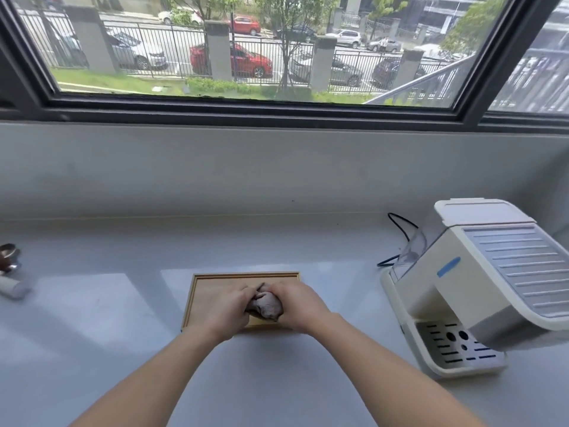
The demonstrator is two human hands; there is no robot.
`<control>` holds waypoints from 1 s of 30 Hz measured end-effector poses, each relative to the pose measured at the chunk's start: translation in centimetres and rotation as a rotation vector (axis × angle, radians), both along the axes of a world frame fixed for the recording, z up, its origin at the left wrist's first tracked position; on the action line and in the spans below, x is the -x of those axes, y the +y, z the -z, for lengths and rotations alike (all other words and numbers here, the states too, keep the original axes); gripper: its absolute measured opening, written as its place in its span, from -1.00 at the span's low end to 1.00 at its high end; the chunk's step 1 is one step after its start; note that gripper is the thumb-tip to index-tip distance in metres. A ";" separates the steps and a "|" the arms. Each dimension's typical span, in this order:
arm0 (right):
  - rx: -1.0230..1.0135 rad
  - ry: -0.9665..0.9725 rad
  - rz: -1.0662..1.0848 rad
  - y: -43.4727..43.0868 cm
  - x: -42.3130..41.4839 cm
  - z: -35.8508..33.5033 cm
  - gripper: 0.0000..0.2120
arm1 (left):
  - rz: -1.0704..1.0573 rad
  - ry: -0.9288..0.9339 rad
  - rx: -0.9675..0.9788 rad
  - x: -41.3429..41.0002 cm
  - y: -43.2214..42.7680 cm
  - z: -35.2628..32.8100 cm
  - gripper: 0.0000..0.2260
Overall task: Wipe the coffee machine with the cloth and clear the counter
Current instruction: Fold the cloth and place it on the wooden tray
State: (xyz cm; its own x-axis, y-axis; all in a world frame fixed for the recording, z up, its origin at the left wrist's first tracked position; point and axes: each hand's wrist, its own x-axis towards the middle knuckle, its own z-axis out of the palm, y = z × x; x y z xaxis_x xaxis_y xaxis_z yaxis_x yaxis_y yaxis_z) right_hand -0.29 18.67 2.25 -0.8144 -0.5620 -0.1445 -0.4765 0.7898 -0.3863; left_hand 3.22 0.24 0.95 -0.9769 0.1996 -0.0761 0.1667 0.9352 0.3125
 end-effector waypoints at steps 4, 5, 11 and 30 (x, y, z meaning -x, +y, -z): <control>0.007 0.015 0.019 -1.9 0.9 0.4 -0.54 | -0.004 0.016 -0.033 1.0 -2.0 0.6 -0.62; 0.005 0.022 0.021 -2.4 1.2 0.6 -0.55 | -0.006 0.011 -0.045 1.2 -2.4 0.8 -0.61; -0.016 -0.010 0.049 -4.0 2.5 1.8 -0.48 | -0.007 -0.028 -0.052 2.8 -3.8 2.1 -0.60; 0.004 -0.202 0.054 -3.8 4.1 4.8 -0.19 | 0.003 -0.152 -0.154 3.6 -5.3 4.6 -0.70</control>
